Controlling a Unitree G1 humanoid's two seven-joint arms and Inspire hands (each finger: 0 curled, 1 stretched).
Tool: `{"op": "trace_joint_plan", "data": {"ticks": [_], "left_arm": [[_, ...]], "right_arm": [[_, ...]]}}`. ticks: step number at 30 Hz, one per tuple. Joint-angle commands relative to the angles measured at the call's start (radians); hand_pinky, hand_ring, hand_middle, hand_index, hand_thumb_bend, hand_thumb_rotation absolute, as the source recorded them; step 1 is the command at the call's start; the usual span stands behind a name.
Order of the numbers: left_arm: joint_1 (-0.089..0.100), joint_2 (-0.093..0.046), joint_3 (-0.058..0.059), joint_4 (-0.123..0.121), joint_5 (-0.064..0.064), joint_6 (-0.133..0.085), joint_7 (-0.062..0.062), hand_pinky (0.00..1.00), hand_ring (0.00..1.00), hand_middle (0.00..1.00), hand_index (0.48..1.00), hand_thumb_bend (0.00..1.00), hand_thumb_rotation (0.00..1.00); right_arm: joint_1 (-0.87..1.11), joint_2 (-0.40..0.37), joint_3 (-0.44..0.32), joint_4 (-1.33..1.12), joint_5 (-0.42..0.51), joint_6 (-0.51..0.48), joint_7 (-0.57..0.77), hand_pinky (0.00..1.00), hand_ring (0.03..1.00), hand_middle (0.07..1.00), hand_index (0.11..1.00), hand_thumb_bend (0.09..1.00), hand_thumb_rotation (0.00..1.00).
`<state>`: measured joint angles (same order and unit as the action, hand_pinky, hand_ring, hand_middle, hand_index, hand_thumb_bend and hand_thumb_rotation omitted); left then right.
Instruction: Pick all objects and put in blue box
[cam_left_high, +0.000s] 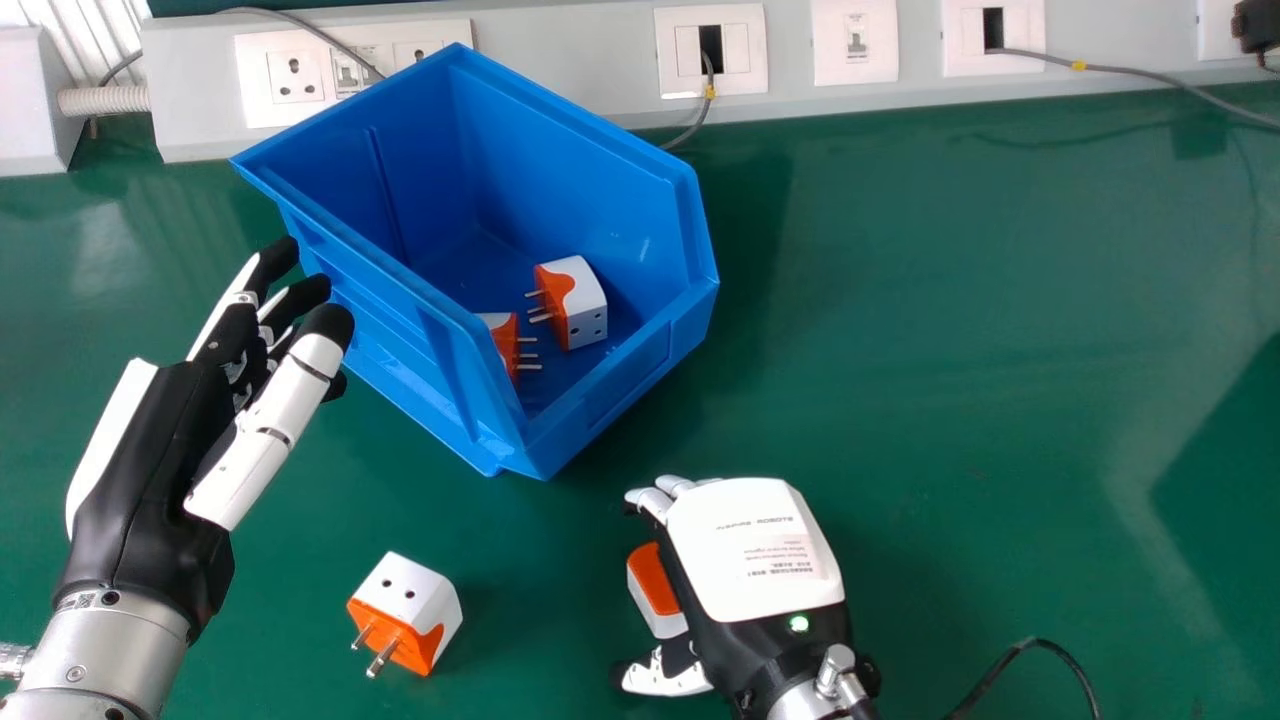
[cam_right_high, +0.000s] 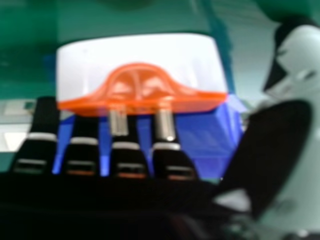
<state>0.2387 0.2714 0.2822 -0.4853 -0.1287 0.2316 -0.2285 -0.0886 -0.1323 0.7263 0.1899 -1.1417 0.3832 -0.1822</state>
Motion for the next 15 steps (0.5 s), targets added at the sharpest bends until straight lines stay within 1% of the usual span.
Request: {"op": "trace_joint_plan", "data": {"ticks": [1,7,12,15], "left_arm": [[-0.010,0.015,0.012,-0.012,-0.011,-0.006,-0.004,0.83,0.91,0.94,0.958,0.44,0.71],[-0.008,0.019,0.013,-0.014,-0.014,-0.009,-0.007,0.83,0.91,0.94,0.958,0.44,0.71],[-0.010,0.025,0.017,-0.003,-0.021,-0.015,-0.012,0.83,0.91,0.94,0.959,0.45,0.73],[-0.012,0.027,0.021,0.001,-0.024,-0.016,-0.015,0.83,0.92,0.94,0.960,0.46,0.74]], "right_arm": [[0.005,-0.011,-0.010,0.009,-0.002,0.019,0.021,0.73,0.799,0.832,0.783,0.417,0.29],[0.010,-0.008,-0.016,-0.020,0.002,0.023,0.047,0.73,0.800,0.830,0.781,0.422,0.28],[0.006,-0.010,-0.030,-0.027,0.017,0.016,0.066,0.73,0.804,0.827,0.777,0.413,0.25],[0.002,-0.011,-0.034,-0.023,0.020,0.019,0.069,0.73,0.806,0.826,0.778,0.403,0.24]]}}
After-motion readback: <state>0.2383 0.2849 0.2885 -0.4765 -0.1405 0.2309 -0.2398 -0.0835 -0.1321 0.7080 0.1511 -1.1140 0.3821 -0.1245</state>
